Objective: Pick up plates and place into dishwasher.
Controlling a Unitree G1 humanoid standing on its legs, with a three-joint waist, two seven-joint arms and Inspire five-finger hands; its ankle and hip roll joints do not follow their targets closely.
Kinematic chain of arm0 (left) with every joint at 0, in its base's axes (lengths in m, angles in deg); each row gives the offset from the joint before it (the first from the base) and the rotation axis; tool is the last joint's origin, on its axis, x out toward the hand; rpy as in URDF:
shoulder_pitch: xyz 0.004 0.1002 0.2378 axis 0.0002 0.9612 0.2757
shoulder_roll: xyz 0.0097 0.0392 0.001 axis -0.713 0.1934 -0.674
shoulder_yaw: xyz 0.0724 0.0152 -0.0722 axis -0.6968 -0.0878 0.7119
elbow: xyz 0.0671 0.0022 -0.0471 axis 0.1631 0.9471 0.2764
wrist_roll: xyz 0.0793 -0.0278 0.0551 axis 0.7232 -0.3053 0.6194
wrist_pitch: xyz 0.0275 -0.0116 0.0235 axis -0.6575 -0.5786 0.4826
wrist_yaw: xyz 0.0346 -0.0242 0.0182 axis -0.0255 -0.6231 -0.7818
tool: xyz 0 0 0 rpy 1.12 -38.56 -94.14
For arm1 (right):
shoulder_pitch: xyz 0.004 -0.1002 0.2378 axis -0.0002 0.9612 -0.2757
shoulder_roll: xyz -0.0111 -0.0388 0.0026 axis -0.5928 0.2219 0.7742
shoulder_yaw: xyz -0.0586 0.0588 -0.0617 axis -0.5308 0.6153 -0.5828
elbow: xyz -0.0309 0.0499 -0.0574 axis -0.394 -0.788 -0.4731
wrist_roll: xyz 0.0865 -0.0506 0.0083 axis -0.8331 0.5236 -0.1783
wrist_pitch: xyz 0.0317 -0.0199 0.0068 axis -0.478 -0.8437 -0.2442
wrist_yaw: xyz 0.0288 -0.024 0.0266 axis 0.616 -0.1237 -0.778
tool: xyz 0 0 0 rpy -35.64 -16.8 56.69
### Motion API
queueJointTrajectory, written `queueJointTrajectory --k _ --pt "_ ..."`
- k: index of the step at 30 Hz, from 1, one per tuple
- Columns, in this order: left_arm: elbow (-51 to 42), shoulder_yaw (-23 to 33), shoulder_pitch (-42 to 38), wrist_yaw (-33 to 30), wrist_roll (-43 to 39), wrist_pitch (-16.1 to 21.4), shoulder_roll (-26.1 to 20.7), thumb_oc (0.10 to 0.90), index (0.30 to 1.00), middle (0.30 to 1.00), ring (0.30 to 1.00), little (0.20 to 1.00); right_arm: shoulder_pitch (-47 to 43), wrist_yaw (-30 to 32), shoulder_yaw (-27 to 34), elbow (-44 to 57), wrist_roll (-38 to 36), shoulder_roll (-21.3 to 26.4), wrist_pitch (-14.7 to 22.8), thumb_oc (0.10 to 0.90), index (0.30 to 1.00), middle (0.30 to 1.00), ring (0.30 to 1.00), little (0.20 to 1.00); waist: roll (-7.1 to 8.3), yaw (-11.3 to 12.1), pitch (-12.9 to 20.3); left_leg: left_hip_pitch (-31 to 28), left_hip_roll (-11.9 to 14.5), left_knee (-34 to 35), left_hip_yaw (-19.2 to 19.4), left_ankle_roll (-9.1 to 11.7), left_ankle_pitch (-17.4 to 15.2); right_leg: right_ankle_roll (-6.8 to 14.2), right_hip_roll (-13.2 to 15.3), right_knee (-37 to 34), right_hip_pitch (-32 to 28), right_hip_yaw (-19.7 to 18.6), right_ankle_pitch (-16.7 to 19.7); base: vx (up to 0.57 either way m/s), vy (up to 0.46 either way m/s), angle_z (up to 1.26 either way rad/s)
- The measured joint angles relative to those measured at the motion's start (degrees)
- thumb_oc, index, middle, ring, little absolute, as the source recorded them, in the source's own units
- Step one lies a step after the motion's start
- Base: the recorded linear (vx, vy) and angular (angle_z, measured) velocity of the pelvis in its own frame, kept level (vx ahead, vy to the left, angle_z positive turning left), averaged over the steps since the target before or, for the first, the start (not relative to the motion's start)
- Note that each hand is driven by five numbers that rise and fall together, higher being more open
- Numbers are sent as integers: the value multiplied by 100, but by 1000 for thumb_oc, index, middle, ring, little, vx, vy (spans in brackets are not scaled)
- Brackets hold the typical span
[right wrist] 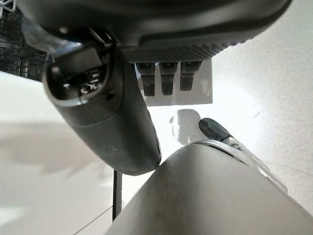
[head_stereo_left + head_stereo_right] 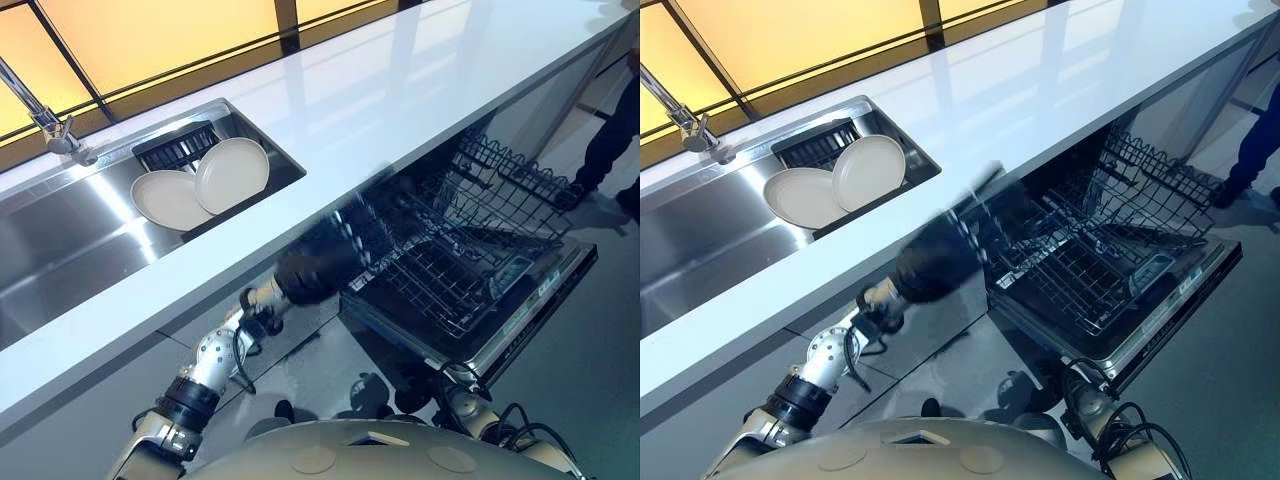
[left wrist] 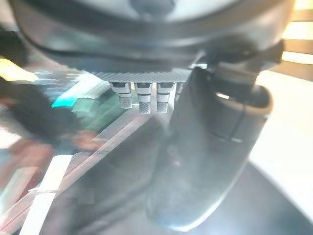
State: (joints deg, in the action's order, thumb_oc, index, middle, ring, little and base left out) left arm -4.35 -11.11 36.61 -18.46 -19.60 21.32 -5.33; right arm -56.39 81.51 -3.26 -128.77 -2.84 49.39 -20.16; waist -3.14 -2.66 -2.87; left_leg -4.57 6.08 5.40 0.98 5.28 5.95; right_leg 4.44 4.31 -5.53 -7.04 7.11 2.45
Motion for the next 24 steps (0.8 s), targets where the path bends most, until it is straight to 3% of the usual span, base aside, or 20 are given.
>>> queueJointTrajectory --k 1,2,4,7,9,10,15,20,22,24 --pt "17 135 -97 -563 276 385 -89 800 900 900 900 900 13 7 1 2 -38 2 -6 800 900 900 900 900 -4 -11 3 -10 0 1 -4 0 0 0 -1 -1 -16 5 -1 55 -7 2" --pt "19 334 -173 -1425 1177 693 -221 800 900 900 900 900 40 28 6 2 -99 3 -8 800 900 900 900 900 -17 -11 11 -22 0 1 -18 1 -1 -1 -2 -2 -27 8 -1 55 2 2" --pt "158 636 -270 -2556 2514 848 -545 800 900 900 900 900 95 80 12 -4 -141 4 9 800 900 900 900 900 -41 -11 27 -29 0 1 -27 1 -1 -1 -1 -2 -36 15 -1 72 8 1" --pt "547 1203 -298 -3793 4077 789 -1077 800 900 900 900 900 110 107 19 -7 -153 6 49 800 900 900 900 900 -20 -7 23 -37 -5 -1 -27 0 -1 -2 3 -3 -42 12 0 86 37 1" --pt "636 1423 -353 -4386 5048 468 -1613 800 900 900 900 900 167 81 32 -79 -193 8 57 800 900 900 900 900 12 68 20 -70 -13 1 -26 0 -1 -27 7 -4 -51 -18 13 72 61 -1" --pt "812 1419 -459 -4514 5523 296 -2058 800 900 900 900 900 178 72 42 -102 -192 5 57 800 900 900 900 900 29 82 29 -82 -11 1 -15 6 -8 -30 6 -3 -64 -21 9 36 45 -4" --pt "1843 1435 -1271 -4846 6914 -209 -3272 800 900 900 900 900 231 26 122 -143 -194 9 61 800 900 900 900 900 53 89 72 -99 -21 3 29 7 -9 -29 13 -2 -79 -42 9 23 65 -1" --pt "2780 1080 -2051 -4844 7541 -356 -3736 800 900 900 900 900 239 -8 118 -207 -192 10 83 800 900 900 900 900 61 60 164 -112 -29 2 31 29 5 -30 16 27 -90 -47 10 44 80 0" --pt "3370 548 -2482 -4688 7667 -435 -4060 800 900 900 900 900 216 -22 103 -209 -191 15 75 800 900 900 900 900 59 0 171 -119 -28 2 30 31 10 -31 14 27 -115 -45 10 74 126 1" --pt "3598 377 -2621 -4611 7763 -460 -4211 800 900 900 900 900 202 -20 107 -207 -192 24 70 800 900 900 900 900 58 -53 171 -121 -34 2 36 30 11 -30 20 28 -114 -51 10 59 114 0"
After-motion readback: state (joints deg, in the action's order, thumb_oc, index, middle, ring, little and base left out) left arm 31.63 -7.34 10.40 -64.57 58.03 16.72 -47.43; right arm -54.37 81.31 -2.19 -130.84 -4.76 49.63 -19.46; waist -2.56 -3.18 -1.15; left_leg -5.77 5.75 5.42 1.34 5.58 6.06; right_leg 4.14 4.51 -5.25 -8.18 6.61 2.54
